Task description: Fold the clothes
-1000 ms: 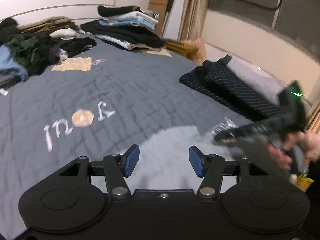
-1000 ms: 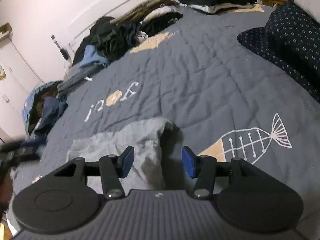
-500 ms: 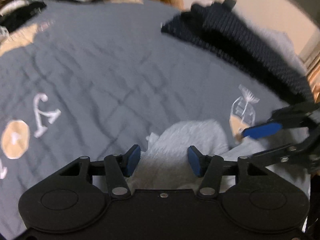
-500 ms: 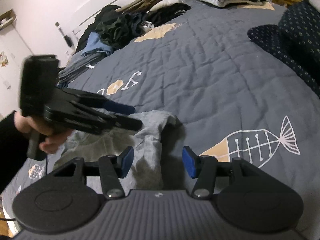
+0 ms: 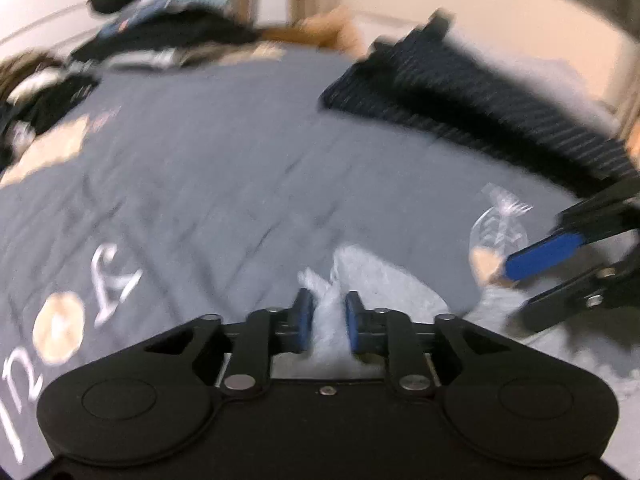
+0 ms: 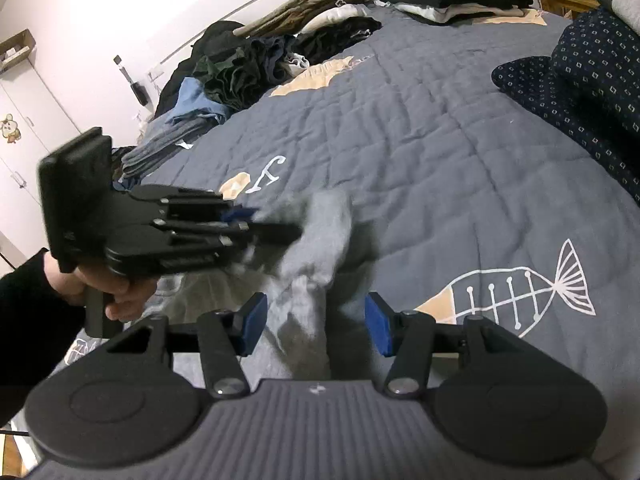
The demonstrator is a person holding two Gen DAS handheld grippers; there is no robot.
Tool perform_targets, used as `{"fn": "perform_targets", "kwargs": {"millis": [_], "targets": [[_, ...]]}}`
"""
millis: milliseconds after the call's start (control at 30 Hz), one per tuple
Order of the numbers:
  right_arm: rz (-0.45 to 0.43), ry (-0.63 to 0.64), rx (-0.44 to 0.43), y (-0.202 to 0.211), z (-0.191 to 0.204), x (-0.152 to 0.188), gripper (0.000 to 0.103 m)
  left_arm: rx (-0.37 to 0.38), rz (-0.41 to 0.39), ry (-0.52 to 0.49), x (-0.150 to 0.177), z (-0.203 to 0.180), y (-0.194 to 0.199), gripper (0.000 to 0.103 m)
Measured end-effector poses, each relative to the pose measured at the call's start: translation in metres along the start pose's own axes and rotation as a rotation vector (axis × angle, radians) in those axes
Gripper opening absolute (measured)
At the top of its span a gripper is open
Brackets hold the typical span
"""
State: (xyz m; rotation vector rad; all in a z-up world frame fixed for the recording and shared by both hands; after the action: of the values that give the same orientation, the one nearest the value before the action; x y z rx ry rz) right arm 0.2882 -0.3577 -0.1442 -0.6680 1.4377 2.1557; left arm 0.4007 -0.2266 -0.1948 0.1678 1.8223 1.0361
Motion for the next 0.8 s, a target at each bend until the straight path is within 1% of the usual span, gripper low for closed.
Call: {"fn": "perform_targets", "kwargs": {"millis": [33, 67, 100, 133, 167, 200, 233, 300, 333, 367, 400, 500, 567, 633, 667, 700, 733, 800], "targets": [[0.004, 0.005, 0.004, -0.001, 0.000, 0.001, 0.053, -0.027, -0.025, 0.022, -0.001, 0.005, 0.006, 0.028], [0.007, 0.009, 0.004, -0.001, 0.000, 0.001, 0.053, -0.037, -0.069, 0.061, -0.002, 0.012, 0.017, 0.033], [0.009, 0.012, 0.002, -0.001, 0.001, 0.002, 0.053, -0.027, -0.109, 0.119, -0.003, 0.019, 0.030, 0.043], [0.008, 0.014, 0.000, 0.000, 0.001, 0.001, 0.053, -0.016, -0.149, 0.173, -0.004, 0.025, 0.045, 0.046], [0.006, 0.014, -0.003, 0.000, 0.001, 0.001, 0.053, -0.019, -0.176, 0.200, -0.003, 0.028, 0.057, 0.046], [0.002, 0.015, -0.009, 0.001, 0.001, 0.001, 0.053, -0.024, -0.192, 0.216, -0.001, 0.029, 0.069, 0.046], [-0.001, 0.016, -0.018, 0.003, 0.002, 0.000, 0.053, -0.018, -0.196, 0.224, 0.002, 0.028, 0.079, 0.049], [-0.007, 0.019, -0.034, 0.005, 0.005, -0.001, 0.053, 0.003, -0.169, 0.202, 0.011, 0.022, 0.090, 0.051], [-0.010, 0.021, -0.037, 0.005, 0.007, -0.001, 0.053, -0.020, -0.145, 0.171, 0.016, 0.019, 0.092, 0.052], [-0.010, 0.023, -0.037, 0.005, 0.009, -0.001, 0.053, -0.043, -0.113, 0.143, 0.021, 0.016, 0.089, 0.052], [-0.009, 0.026, -0.036, 0.005, 0.011, -0.001, 0.053, -0.050, -0.080, 0.134, 0.027, 0.014, 0.085, 0.053], [-0.004, 0.027, -0.033, 0.004, 0.014, 0.000, 0.053, -0.054, -0.004, 0.100, 0.041, 0.011, 0.071, 0.053], [-0.001, 0.026, -0.034, 0.003, 0.015, 0.000, 0.053, -0.051, 0.038, 0.073, 0.048, 0.008, 0.062, 0.051], [0.002, 0.028, -0.036, 0.002, 0.016, 0.000, 0.053, -0.040, 0.080, 0.065, 0.052, 0.009, 0.055, 0.045], [0.002, 0.029, -0.037, 0.001, 0.016, 0.000, 0.053, -0.034, 0.079, 0.055, 0.052, 0.009, 0.054, 0.039], [0.003, 0.027, -0.038, 0.001, 0.016, 0.000, 0.053, -0.031, 0.081, 0.048, 0.055, 0.008, 0.055, 0.020], [0.005, 0.025, -0.038, 0.000, 0.015, 0.000, 0.053, -0.027, 0.090, 0.053, 0.057, 0.009, 0.055, 0.016], [0.008, 0.018, -0.032, -0.002, 0.014, 0.000, 0.053, -0.023, 0.073, 0.060, 0.056, 0.011, 0.061, 0.012]]}}
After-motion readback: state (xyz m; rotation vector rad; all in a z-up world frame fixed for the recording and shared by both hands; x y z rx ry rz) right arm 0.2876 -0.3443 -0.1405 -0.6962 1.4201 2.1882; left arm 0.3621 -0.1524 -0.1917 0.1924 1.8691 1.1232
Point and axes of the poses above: each gripper's, at about its wrist camera, not at the fingertips, and y roughly against the way its jaws point, z to its left, x to its underside, the point moved 5 cm from there along -y, roughly the way its jaws point, and after that the axes turned 8 degrees about x, right-handed, at the moved point
